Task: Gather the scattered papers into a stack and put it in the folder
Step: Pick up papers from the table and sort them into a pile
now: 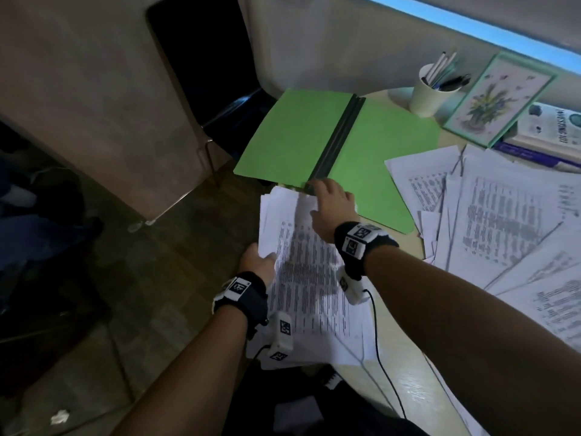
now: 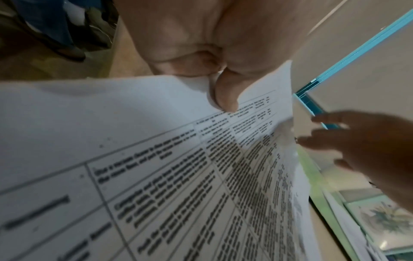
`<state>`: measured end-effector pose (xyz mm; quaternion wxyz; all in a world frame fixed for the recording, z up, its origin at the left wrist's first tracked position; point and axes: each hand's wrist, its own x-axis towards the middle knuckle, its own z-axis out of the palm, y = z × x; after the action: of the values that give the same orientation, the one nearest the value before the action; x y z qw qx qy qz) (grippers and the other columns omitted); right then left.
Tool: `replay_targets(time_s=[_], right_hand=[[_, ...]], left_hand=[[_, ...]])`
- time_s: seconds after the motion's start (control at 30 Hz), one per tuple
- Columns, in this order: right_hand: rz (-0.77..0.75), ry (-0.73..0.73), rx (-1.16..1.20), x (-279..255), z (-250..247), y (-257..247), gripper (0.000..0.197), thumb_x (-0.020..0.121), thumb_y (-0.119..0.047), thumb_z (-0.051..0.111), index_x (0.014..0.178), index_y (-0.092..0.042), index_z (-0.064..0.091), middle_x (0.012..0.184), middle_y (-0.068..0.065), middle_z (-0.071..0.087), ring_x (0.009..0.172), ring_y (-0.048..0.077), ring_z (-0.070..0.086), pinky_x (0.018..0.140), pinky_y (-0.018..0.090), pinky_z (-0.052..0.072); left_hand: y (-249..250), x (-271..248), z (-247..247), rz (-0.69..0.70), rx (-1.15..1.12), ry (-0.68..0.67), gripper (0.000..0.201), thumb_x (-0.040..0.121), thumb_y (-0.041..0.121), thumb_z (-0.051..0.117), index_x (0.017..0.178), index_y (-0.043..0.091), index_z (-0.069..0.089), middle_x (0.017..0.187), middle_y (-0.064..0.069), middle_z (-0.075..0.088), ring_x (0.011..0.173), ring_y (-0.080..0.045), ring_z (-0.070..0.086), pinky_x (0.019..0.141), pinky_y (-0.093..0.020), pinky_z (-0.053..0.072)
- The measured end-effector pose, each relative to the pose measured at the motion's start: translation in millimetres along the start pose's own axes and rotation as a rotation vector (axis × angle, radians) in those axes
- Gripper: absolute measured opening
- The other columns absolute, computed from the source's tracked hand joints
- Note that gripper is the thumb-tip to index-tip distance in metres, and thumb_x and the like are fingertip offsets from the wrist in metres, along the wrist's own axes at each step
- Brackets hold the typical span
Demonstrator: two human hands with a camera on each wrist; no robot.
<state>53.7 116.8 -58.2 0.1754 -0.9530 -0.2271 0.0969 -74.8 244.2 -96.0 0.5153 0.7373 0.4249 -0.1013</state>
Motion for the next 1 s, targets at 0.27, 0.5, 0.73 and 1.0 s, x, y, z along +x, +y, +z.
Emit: replay_targets(time_s=[0.27,0.5,0.73,1.0], right_hand=[[0.447,-0.062,0.634,-27.1,-31.6,73.3,0.102,0.073,-0.065,0.07,0.149,-0.018,0.022,0.148,0.007,0.041,0.126,0.028,0.049,0.105,0.05,0.042],[0.275,-0.235,0.944,-35.1,-72.6,65.5,0.031,0.081,-0.025,0.078,0.092,0.002,0.069,0.081,0.015,0.069,0.069,0.024,0.064,0.066,0.033,0.054],[0.247,0.038,0.869,-44.9,-96.9,64.5,0.033,0.081,-0.024,0.077,0.09,0.007,0.069,0.083,0.019,0.074,0.079,0.035,0.072,0.073,0.048,0.06],[0.059,0.254,1.055,-62.6,-142.1,39.4,0.01,0.087,-0.015,0.07,0.098,-0.013,0.07,0.092,-0.001,0.073,0.086,0.014,0.07,0.077,0.028,0.056]], left_hand=[[7.4,6.1,-19.6,0.089,-0.109,0.079,0.037,0.095,0.009,0.055,0.13,0.0,0.052,0.128,-0.015,0.058,0.118,-0.032,0.055,0.097,-0.036,0.043],[60.9,-21.6,-15.9,0.275,-0.261,0.071,0.031,0.095,0.006,0.054,0.127,0.005,0.056,0.12,-0.008,0.062,0.106,-0.021,0.057,0.088,-0.029,0.042],[90.4,-49.5,-0.7,0.358,-0.397,0.071,0.034,0.093,0.01,0.059,0.126,0.011,0.057,0.117,0.002,0.063,0.111,-0.02,0.059,0.086,-0.03,0.042],[137.1,-84.3,-3.8,0.534,-0.543,0.185,0.043,0.085,-0.004,0.062,0.126,0.007,0.054,0.117,-0.001,0.063,0.103,-0.012,0.06,0.078,-0.011,0.047]])
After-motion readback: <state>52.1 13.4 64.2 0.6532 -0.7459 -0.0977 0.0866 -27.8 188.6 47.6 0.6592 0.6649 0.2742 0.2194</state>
